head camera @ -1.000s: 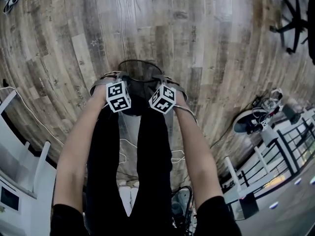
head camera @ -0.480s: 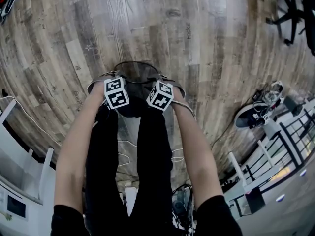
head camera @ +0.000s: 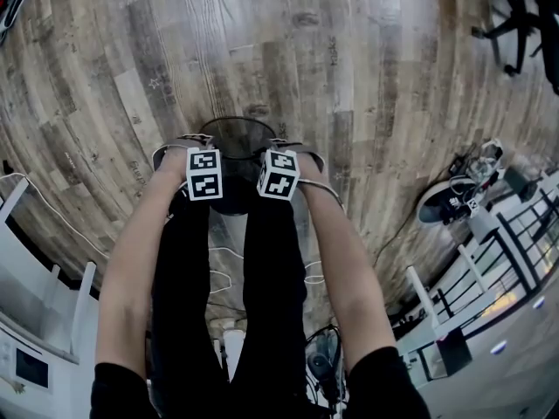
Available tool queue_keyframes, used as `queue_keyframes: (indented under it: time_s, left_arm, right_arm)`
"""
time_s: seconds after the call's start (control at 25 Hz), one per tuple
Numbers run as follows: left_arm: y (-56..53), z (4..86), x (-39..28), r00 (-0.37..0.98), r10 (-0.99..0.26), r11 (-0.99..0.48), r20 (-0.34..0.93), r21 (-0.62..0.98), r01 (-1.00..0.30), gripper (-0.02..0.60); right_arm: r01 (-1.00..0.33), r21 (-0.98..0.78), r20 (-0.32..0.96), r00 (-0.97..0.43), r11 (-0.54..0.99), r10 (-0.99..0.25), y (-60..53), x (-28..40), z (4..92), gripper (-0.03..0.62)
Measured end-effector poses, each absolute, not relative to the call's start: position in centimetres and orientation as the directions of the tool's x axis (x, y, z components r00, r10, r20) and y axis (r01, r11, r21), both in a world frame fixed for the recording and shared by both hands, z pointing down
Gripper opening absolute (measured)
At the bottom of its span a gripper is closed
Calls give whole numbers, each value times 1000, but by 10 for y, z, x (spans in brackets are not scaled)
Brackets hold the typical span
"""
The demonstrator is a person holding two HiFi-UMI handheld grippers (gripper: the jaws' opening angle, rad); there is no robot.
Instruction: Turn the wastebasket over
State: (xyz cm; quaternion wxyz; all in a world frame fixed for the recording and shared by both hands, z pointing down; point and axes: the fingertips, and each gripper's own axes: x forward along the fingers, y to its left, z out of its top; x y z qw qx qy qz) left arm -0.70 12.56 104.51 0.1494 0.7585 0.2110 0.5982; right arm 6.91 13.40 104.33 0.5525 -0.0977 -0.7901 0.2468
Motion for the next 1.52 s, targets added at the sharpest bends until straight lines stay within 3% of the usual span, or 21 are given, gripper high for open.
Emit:
queue_keyframes:
  time_s: [0.44, 0.92, 1.28, 1.52]
  left_arm:
    - [145, 1027, -20, 188, 527, -847, 829, 493, 200, 71]
    - [118, 953, -6, 173, 415, -864, 893, 327, 382, 76]
    - [48, 916, 5, 263, 152, -916, 953, 36, 399, 71]
    - [32, 917, 7, 298, 2, -905, 954, -125, 406, 63]
  right_arm:
    - [-45, -524, 800, -369, 851, 473, 150, 58, 1020, 66]
    - [20, -496, 819, -321, 868, 476, 139, 68, 943, 55]
    - [47, -282, 916, -284, 958, 283, 71, 79, 913, 54]
    - [140, -62, 974, -207, 988, 90, 51, 82, 913, 51]
